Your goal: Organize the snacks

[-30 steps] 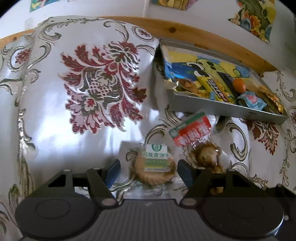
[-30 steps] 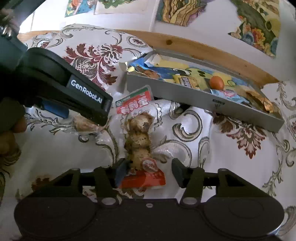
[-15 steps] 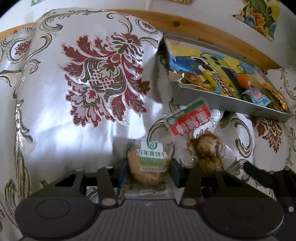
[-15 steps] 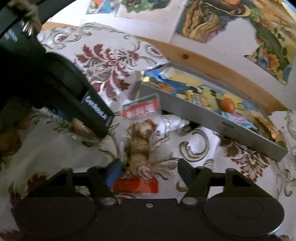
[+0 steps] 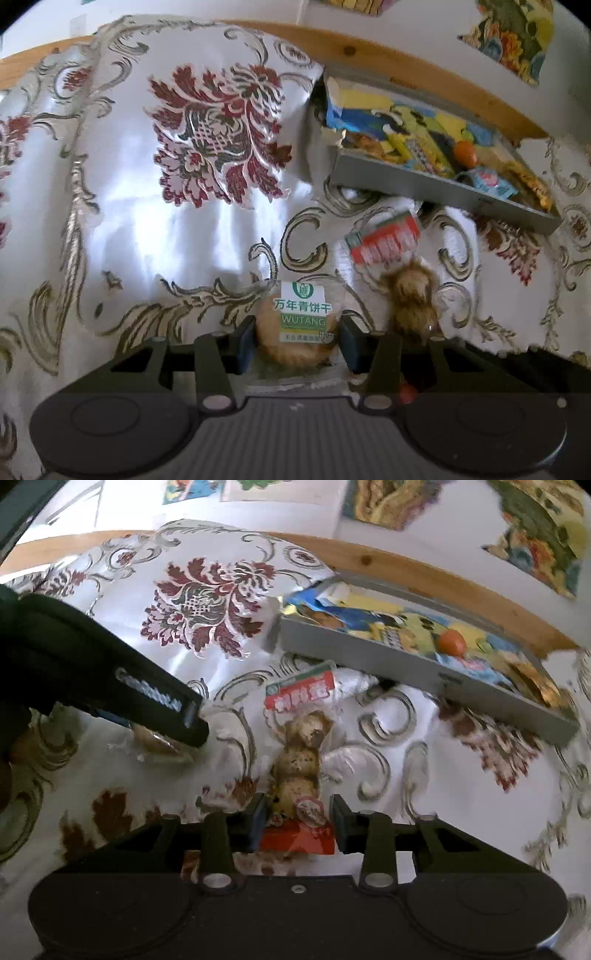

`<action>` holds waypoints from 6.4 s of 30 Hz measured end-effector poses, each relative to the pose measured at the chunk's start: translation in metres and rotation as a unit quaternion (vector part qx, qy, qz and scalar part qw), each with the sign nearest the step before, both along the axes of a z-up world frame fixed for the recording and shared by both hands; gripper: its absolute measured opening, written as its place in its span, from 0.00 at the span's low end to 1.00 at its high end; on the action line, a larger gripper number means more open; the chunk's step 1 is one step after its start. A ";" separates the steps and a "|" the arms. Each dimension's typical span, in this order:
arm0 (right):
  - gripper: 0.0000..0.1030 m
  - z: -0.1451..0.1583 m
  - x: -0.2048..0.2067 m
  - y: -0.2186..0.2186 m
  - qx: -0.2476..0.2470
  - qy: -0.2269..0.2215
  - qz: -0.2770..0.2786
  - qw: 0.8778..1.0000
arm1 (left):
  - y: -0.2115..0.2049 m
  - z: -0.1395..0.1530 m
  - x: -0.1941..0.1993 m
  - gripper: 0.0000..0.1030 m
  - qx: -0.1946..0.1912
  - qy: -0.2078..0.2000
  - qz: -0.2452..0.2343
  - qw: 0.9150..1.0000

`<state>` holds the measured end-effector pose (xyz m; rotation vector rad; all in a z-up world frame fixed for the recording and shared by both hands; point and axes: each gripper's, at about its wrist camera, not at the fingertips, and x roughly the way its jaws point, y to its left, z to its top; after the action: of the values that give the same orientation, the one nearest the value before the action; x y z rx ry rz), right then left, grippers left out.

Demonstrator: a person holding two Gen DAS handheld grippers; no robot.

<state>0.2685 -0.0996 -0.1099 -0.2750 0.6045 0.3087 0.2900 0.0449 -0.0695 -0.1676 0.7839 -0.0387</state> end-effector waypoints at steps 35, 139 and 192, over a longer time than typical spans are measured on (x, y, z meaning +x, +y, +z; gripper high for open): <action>0.16 0.029 -0.088 -0.023 -0.100 -0.092 0.002 0.991 | -0.035 0.039 -0.068 0.49 -0.011 -0.026 -0.013 1.000; 0.35 0.119 0.168 -0.103 0.079 -0.100 -0.102 0.987 | -0.071 0.080 0.134 0.49 -0.015 -0.104 -0.030 0.994; 0.99 0.159 -0.018 -0.152 0.148 -0.164 -0.139 0.965 | -0.066 0.122 -0.029 1.00 0.024 -0.198 0.047 0.979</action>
<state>0.2505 -0.2512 0.0490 0.0507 0.2569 0.0747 0.2615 -0.0210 0.0522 -0.1455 0.3785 0.0353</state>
